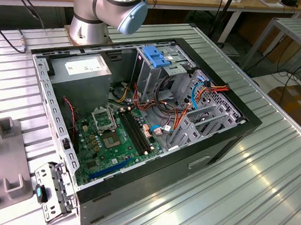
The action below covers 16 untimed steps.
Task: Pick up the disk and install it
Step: 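Reach for the disk, then pick up the disk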
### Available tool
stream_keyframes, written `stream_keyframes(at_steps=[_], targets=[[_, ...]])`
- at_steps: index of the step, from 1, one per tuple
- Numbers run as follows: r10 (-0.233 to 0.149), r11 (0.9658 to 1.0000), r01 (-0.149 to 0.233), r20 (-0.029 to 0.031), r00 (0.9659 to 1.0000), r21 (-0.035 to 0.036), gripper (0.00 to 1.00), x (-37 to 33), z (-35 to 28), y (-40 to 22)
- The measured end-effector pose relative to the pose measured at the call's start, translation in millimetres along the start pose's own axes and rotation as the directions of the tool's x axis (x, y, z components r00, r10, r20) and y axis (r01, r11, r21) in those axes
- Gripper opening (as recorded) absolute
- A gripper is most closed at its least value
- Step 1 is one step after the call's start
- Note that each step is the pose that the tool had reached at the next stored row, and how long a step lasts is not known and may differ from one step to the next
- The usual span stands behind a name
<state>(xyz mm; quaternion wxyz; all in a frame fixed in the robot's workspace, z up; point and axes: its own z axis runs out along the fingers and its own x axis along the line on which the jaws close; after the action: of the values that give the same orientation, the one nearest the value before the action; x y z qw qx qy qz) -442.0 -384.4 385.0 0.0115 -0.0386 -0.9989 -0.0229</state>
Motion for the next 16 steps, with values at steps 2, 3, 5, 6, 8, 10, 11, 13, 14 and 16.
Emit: stream_keyframes(at_steps=[2,3,5,6,8,10,11,13,14,16], targets=[[0.000,1.0000,0.000,0.0000,1.0000,0.0000,0.11,4.8,0.3,0.1],[0.000,1.0000,0.000,0.0001,1.0000,0.0000,0.11,6.6,0.6,0.4],[0.000,1.0000,0.000,0.0000,1.0000,0.0000,0.11,12.0,1.0,1.5],[0.000,1.0000,0.000,0.0000,1.0000,0.0000,0.11,13.5,1.3,1.9],[0.000,1.0000,0.000,0.0000,1.0000,0.0000,0.11,14.9,1.4,1.9],[0.000,1.0000,0.000,0.0000,1.0000,0.0000,0.11,15.1,1.4,1.9],[0.000,1.0000,0.000,0.0000,1.0000,0.0000,0.11,15.1,1.4,1.9],[0.000,1.0000,0.000,0.0000,1.0000,0.0000,0.11,15.2,1.4,1.9],[0.000,1.0000,0.000,0.0000,1.0000,0.0000,0.11,15.2,1.4,1.9],[0.000,1.0000,0.000,0.0000,1.0000,0.0000,0.11,15.2,1.4,1.9]])
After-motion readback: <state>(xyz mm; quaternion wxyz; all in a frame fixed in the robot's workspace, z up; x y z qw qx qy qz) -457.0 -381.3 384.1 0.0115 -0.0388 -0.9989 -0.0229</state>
